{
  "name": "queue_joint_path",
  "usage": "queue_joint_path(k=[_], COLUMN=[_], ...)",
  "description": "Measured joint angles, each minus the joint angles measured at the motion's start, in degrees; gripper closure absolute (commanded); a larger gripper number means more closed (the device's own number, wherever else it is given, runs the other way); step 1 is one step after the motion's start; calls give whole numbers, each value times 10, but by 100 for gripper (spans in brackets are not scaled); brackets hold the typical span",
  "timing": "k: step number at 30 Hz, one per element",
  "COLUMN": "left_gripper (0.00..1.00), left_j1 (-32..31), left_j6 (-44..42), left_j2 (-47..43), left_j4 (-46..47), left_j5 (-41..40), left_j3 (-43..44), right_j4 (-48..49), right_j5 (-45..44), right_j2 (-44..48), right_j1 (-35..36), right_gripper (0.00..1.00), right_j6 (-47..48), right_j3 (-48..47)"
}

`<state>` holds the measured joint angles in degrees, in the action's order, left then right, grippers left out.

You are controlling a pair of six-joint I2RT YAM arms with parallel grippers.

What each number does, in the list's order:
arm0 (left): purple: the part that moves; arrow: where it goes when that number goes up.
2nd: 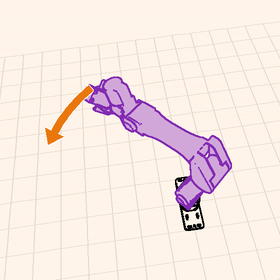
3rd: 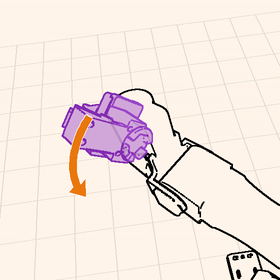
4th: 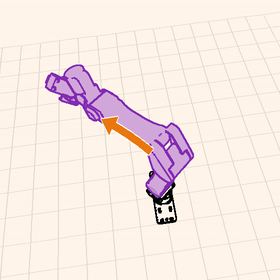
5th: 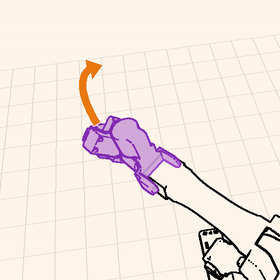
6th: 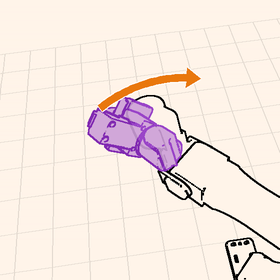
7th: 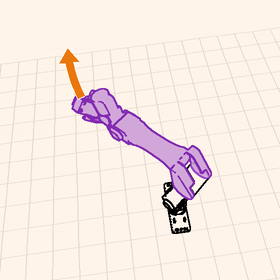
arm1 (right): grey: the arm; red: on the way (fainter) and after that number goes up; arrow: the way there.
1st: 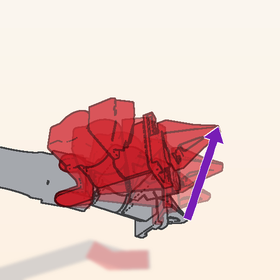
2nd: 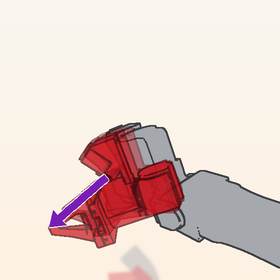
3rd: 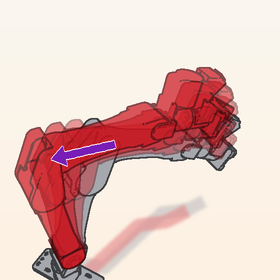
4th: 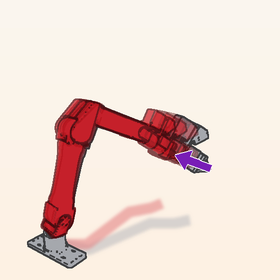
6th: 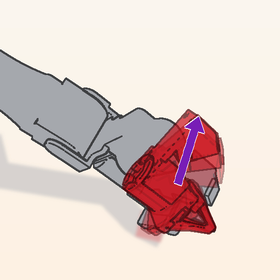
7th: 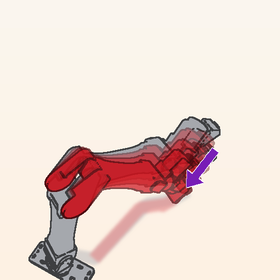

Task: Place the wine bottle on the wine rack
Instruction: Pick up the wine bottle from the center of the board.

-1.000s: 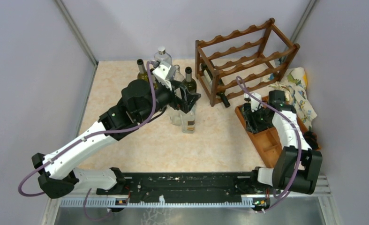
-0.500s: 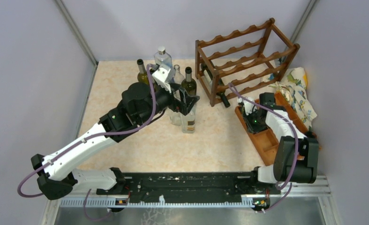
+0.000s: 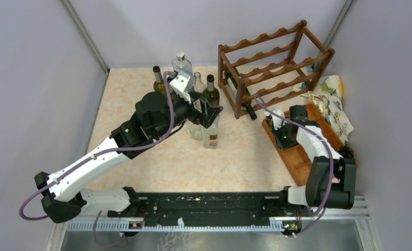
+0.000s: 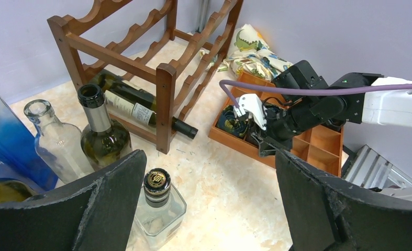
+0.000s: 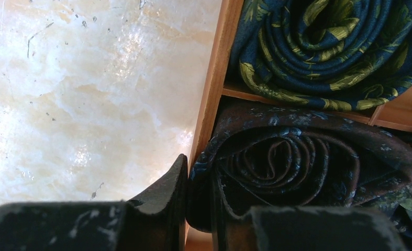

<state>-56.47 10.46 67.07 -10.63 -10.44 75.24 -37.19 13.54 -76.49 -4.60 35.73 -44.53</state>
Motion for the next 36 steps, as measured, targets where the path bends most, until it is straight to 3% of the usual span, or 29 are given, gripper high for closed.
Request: queue_joint_path(k=[4,16,19,28,30,36], left_gripper=[2,2,2,2,2,2], left_j1=[0,0,0,0,0,0], left_j6=[-1,-13,-15,-22,-24,-26], left_j2=[0,0,0,0,0,0], left_j4=[3,16,17,18,20,21], left_j5=[0,9,10,16,16,20], left_j3=[0,-1,-1,-1,-1,-1], right_j4=[-5,-69,-102,-174,-191,-224], right_j5=[-7,-21,-23,-28,-29,-7], right_j2=[16,54,69,86,98,112], right_j1=[0,0,0,-4,-6,-20], right_gripper=[94,94,87,33,28,27], right_j6=[-4,-4,-3,4,7,23], right_j3=[11,26,30,28,15,-93])
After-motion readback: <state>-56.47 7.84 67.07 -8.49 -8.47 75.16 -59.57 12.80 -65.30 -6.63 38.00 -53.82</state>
